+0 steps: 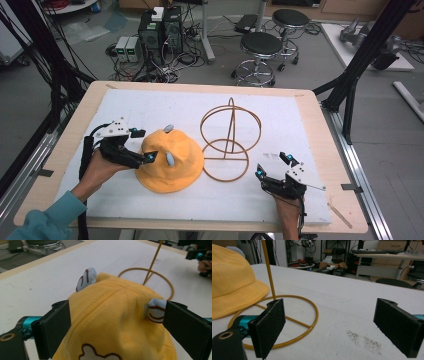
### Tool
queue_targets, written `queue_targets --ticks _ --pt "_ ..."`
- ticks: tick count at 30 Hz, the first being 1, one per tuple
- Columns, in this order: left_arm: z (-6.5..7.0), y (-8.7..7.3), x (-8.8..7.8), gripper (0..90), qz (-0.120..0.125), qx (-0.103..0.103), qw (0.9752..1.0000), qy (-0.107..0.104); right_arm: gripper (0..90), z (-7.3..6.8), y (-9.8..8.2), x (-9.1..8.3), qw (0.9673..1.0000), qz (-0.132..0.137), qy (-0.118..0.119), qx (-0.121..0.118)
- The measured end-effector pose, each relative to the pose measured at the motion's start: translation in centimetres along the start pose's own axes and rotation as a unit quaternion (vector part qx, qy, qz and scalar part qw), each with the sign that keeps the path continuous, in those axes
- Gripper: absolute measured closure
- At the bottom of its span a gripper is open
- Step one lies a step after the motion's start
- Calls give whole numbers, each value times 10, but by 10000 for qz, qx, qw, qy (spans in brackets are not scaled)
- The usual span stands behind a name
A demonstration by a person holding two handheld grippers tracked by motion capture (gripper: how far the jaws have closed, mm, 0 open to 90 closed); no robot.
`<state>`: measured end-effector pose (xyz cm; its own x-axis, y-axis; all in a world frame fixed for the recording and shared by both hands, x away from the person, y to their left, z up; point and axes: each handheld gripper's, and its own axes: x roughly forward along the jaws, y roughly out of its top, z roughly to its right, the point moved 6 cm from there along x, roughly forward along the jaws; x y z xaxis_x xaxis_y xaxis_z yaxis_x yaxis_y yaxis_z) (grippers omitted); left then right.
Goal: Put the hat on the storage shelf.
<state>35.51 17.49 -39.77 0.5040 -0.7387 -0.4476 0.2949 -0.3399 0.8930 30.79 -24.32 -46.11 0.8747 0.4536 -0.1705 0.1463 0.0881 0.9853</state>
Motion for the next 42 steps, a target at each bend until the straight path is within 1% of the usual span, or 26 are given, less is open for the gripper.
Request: queue_targets --ticks 1,4,6,7,9,11,12,13,14,17,21,22,24,26,27,28,29,30,31,32,34,35,37,42 --pt "0 0 0 83 0 0 10000 0 93 0 0 0 10000 0 0 0" --pt "-4 -6 3 84 -130 23 9998 160 93 0 0 0 10000 -4 -2 2" --pt "-6 -9 5 83 -196 14 9996 210 93 0 0 0 10000 2 0 -1" --pt "-7 -10 6 83 -212 -11 9995 254 93 0 0 0 10000 -4 1 3" --pt "-8 -13 8 83 -300 -67 9992 251 93 0 0 0 10000 4 -2 5" --pt "-9 -17 10 84 -426 -122 9984 341 93 0 0 0 10000 2 -1 2" --pt "-9 -17 10 84 -426 -122 9984 341 93 0 0 0 10000 2 0 4" --pt "-10 -20 12 87 -522 -204 9975 419 93 1 0 0 10000 1 -1 -3" --pt "-10 -21 13 91 -535 -231 9972 468 93 1 0 0 10000 0 0 -5" --pt "-10 -23 14 162 -626 -264 9961 565 93 0 0 0 10000 2 1 2" --pt "-9 -23 14 211 -646 -329 9962 480 93 1 0 0 10000 0 1 0" --pt "-8 -23 14 238 -652 -361 9961 464 93 1 0 0 10000 0 2 -3" --pt "-8 -23 14 275 -664 -362 9962 439 93 0 0 0 10000 6 1 5" --pt "-7 -25 15 338 -734 -370 9959 386 93 0 0 0 10000 8 2 8" --pt "-6 -25 15 374 -744 -400 9958 366 93 0 0 0 10000 3 3 5" --pt "-5 -26 15 429 -814 -399 9954 319 93 1 0 0 10000 -3 5 -5" --pt "-5 -26 15 476 -814 -399 9954 319 93 1 0 0 10000 -3 5 -5" --pt "-4 -27 16 527 -873 -488 9946 265 93 0 0 0 10000 0 4 3" --pt "-4 -27 16 590 -873 -488 9946 265 93 0 0 0 10000 -1 5 5" --pt "-4 -28 16 644 -949 -547 9938 177 93 0 0 0 10000 -2 4 6" --pt "-3 -28 16 715 -973 -632 9932 119 93 0 0 0 10000 3 9 7" --pt "-3 -28 16 738 -976 -693 9928 66 93 1 0 0 10000 5 8 -8" --pt "-1 -27 16 778 -988 -684 9927 46 93 0 0 0 10000 9 9 -7" --pt "2 -25 15 808 -962 -684 9930 3 93 0 0 0 10000 6 13 7"
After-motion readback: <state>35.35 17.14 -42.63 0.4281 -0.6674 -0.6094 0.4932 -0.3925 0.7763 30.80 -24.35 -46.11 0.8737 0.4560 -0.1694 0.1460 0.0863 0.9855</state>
